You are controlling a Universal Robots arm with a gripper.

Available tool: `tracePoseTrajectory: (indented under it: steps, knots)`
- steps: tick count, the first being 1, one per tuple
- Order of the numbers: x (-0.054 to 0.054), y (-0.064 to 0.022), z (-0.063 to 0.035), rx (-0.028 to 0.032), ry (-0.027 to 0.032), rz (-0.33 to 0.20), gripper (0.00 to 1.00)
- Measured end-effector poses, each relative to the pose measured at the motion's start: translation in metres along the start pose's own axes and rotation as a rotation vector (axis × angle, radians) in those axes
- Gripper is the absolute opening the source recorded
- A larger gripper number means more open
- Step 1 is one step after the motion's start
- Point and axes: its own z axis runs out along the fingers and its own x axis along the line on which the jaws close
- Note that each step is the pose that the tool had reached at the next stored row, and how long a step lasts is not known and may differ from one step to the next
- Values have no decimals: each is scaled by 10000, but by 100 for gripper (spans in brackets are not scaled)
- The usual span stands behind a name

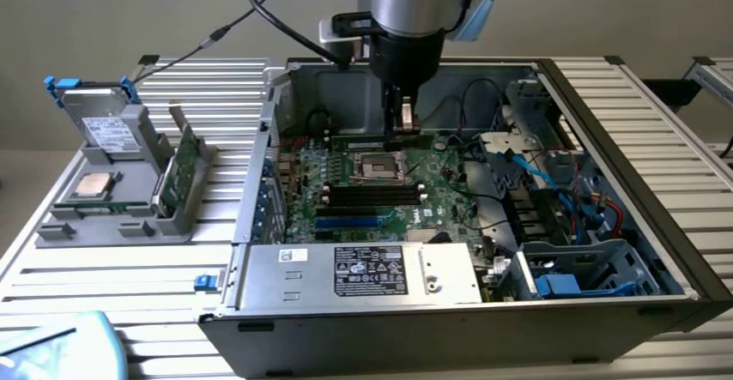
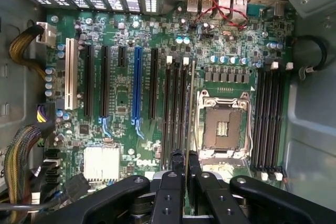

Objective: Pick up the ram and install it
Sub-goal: 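Insert the ram into the slot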

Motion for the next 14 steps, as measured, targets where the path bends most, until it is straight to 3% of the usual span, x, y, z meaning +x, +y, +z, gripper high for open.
tracePoseTrajectory:
  steps: [14]
  knots:
    - [30,0,252,6,0,98,14]
